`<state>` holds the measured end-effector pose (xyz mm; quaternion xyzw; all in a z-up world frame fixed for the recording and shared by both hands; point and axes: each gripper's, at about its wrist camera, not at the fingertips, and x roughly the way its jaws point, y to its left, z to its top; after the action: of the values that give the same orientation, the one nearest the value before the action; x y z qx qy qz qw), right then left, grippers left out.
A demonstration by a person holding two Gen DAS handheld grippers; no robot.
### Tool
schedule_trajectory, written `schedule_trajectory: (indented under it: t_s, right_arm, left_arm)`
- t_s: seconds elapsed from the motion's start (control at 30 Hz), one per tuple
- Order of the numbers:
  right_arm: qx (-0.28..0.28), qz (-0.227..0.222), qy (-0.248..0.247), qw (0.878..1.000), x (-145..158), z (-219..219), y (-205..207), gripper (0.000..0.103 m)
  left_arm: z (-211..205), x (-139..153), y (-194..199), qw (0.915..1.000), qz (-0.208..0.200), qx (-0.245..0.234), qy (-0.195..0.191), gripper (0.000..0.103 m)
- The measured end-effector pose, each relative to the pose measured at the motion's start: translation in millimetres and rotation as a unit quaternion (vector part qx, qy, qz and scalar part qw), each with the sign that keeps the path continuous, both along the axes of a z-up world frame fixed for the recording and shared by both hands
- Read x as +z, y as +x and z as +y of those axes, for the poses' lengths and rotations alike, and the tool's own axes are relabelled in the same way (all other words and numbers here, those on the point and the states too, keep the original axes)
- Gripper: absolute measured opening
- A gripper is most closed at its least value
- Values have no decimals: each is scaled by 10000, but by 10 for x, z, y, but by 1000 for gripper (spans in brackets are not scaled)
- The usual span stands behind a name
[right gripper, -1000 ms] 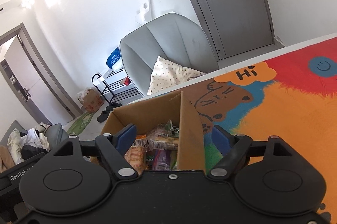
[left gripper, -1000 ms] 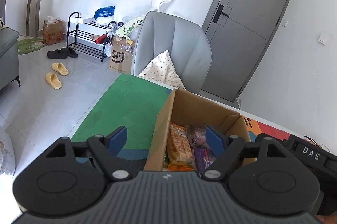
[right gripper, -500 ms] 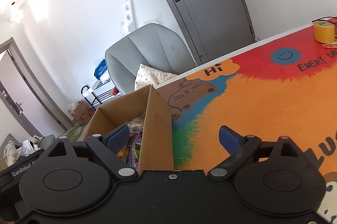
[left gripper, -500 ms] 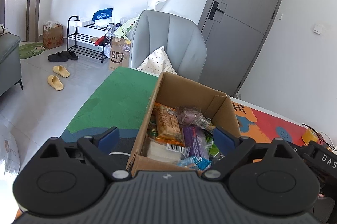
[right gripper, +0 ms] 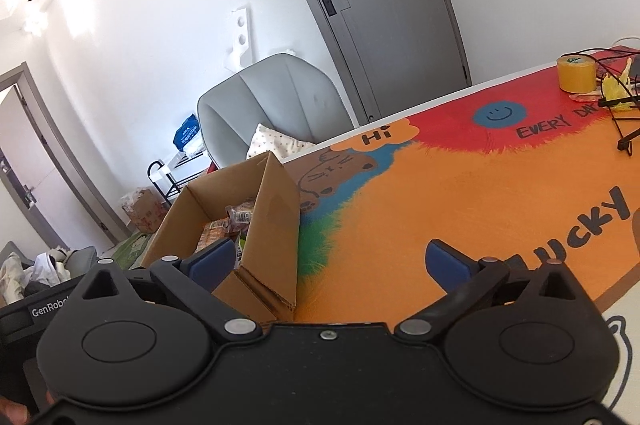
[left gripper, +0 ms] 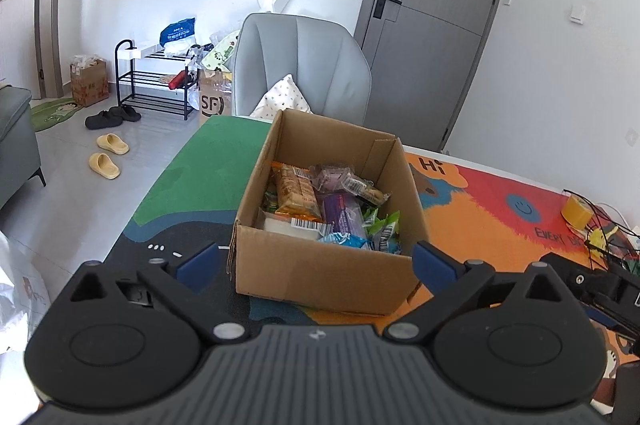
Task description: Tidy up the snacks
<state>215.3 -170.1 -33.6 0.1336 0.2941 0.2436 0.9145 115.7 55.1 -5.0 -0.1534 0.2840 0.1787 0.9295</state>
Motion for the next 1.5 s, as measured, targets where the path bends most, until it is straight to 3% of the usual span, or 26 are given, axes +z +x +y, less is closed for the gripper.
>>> schedule_trajectory:
  t_s: [0.63,0.93,1.5]
  right_arm:
    - [-147,-217,-459,9986,402,-371,-451,103]
    - [-93,-234,-818,9963,520,-339,-614,103]
    - [-197,-366,-981,9943,688,-307,-718,103]
  left_arm:
    - [-218,467,-398,9955,23,-864,398,103]
    - [-208,573,-519,9938,20,-965,544,103]
    - [-170,687,-623,9932,-107,-1008,580,103]
